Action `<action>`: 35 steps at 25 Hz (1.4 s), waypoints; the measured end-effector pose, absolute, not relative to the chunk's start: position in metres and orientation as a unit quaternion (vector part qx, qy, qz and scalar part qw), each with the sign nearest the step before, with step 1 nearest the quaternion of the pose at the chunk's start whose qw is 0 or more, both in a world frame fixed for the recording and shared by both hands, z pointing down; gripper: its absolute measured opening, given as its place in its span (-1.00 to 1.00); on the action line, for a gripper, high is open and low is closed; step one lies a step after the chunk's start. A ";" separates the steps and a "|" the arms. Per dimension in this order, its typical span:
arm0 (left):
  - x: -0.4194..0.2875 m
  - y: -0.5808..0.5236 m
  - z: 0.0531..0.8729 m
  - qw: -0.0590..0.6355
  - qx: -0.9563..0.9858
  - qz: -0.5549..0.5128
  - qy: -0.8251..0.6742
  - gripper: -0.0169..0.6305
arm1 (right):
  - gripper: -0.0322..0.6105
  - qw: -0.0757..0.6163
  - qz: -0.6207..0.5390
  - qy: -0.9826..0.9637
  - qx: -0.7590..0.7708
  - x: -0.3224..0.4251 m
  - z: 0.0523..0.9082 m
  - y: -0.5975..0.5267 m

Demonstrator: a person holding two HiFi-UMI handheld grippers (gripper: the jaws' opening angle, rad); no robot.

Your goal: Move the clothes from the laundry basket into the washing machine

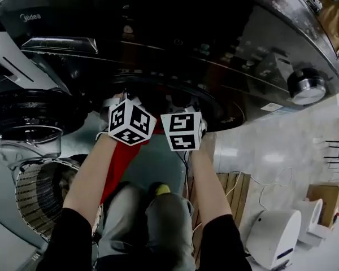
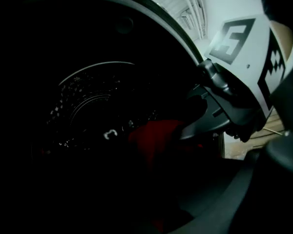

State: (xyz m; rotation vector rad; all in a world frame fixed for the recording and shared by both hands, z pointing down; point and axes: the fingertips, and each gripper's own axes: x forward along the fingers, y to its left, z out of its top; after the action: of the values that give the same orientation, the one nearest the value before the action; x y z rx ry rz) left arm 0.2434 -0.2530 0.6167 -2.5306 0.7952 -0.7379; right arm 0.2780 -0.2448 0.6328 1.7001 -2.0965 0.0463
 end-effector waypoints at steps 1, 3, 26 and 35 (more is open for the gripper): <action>0.245 -0.260 0.617 0.197 -0.901 -0.259 0.287 -0.64 | -0.78 0.213 0.014 -0.757 0.618 0.280 0.633 -0.251; 0.249 -0.272 0.620 0.201 -0.900 -0.252 0.294 -0.64 | -0.78 0.205 0.009 -0.753 0.625 0.284 0.636 -0.264; 0.254 -0.356 0.680 0.031 -0.915 -0.190 0.356 -0.19 | -0.38 0.049 0.068 -0.722 0.687 0.332 0.668 -0.317; 0.242 -0.331 0.665 0.035 -0.919 -0.163 0.358 -0.19 | -0.49 0.027 0.084 -0.719 0.689 0.326 0.661 -0.292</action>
State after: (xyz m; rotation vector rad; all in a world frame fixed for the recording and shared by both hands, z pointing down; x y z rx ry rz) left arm 0.2421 -0.3313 0.6651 -2.8243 1.0989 -0.5016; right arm 0.3260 -0.2923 0.6614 2.1296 -2.2205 0.2595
